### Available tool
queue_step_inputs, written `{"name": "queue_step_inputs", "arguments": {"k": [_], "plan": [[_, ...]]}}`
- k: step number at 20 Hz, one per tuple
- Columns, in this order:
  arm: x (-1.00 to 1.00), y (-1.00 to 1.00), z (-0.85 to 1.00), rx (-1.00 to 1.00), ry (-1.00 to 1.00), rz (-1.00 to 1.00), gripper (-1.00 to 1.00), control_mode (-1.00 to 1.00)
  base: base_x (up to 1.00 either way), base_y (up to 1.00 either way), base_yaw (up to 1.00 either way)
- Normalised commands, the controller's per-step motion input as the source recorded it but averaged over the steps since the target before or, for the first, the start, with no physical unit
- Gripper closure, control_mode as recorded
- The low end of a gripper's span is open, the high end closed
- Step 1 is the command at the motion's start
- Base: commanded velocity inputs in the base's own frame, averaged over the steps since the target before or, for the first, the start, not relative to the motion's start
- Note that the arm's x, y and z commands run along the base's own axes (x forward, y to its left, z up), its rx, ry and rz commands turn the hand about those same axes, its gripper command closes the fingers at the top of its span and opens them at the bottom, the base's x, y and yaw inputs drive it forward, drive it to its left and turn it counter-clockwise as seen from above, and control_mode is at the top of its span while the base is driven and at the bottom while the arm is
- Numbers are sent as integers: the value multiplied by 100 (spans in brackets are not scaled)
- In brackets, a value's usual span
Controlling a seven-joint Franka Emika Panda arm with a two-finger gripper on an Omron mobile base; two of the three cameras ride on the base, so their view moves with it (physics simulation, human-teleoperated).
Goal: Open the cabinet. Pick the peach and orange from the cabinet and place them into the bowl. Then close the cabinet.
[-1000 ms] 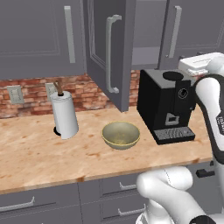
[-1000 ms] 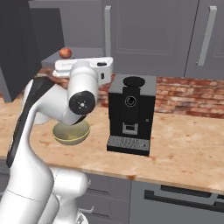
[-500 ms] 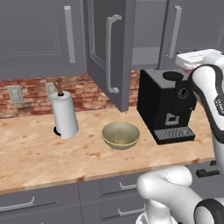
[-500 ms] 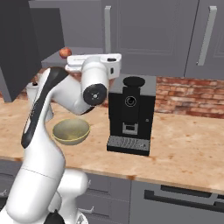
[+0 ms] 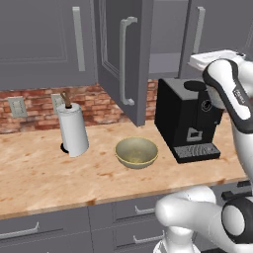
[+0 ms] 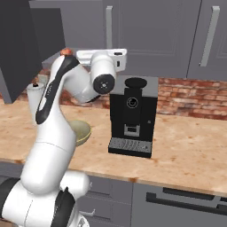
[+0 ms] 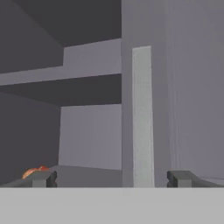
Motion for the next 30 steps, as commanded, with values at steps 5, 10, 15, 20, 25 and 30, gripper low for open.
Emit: {"name": "queue_step_inputs", "arguments": {"k": [5,10,15,20,25,30], "plan": [[74,-9,-4,0,0,0,-100,-100,0,0,0],[93,-11,-8,0,0,0,-100,-100,0,0,0],[100,-19,-12,1,0,0,-100,-100,0,0,0],[98,-31,-24,5,0,0,-100,-100,0,0,0],[90,7,-35,0,1,0,100,-100,0,0,0],[1,0,0,0,0,0,100,-100,0,0,0]]}}
